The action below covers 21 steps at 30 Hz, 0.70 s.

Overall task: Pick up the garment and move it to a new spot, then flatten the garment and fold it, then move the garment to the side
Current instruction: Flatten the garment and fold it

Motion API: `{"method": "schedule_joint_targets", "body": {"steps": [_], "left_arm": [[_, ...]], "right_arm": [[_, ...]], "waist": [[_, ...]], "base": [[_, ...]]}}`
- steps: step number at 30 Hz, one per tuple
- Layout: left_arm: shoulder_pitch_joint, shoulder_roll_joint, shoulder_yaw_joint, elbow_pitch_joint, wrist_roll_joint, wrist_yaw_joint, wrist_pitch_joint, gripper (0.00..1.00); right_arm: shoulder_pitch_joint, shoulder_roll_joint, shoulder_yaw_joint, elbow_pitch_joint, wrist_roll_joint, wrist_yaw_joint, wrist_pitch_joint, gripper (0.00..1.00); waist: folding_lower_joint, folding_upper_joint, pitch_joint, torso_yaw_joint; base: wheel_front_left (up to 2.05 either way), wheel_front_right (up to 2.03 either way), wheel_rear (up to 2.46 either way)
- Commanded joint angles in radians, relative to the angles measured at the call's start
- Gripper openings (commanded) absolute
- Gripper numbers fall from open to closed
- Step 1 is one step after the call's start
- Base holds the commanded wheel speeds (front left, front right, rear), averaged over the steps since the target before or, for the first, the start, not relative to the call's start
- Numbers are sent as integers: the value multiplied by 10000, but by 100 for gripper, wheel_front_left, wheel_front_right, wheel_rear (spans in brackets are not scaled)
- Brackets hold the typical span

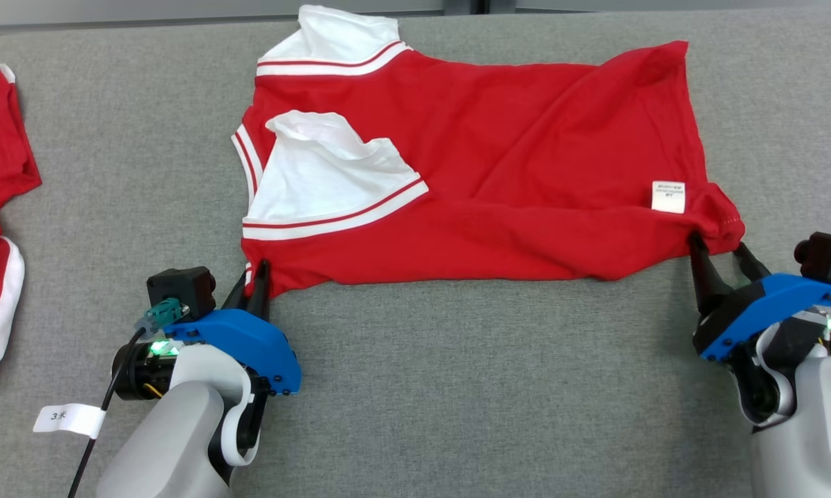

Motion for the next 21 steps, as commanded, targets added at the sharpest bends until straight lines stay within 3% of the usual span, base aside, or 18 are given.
{"method": "schedule_joint_targets", "body": {"steps": [1, 11, 12, 13, 21], "left_arm": [[175, 31, -49, 112, -55, -3, 80, 0], [163, 34, -111, -15, -91, -77, -22, 0], [184, 44, -127, 4, -93, -101, -45, 0], [206, 56, -149, 22, -86, -135, -78, 0], [909, 208, -87, -755, -182, -115, -525, 0]], "right_arm": [[-380, -14, 58, 392, 239, 6, -232, 100], [-950, 0, -47, 1919, -394, 4, -602, 100], [-981, 3, -42, 2025, -437, 3, -690, 26], [-997, 3, -36, 2122, -525, 3, -762, 0], [-180, -28, -159, 1258, -414, 4, -1308, 0]], "waist": [[1, 0, 88, 98], [1, 0, 147, 195], [1, 0, 128, 187], [1, 0, 94, 181], [1, 0, -627, 100]], "base": [[0, 0, 0], [0, 0, 0], [0, 0, 0], [0, 0, 0], [0, 0, 0]]}}
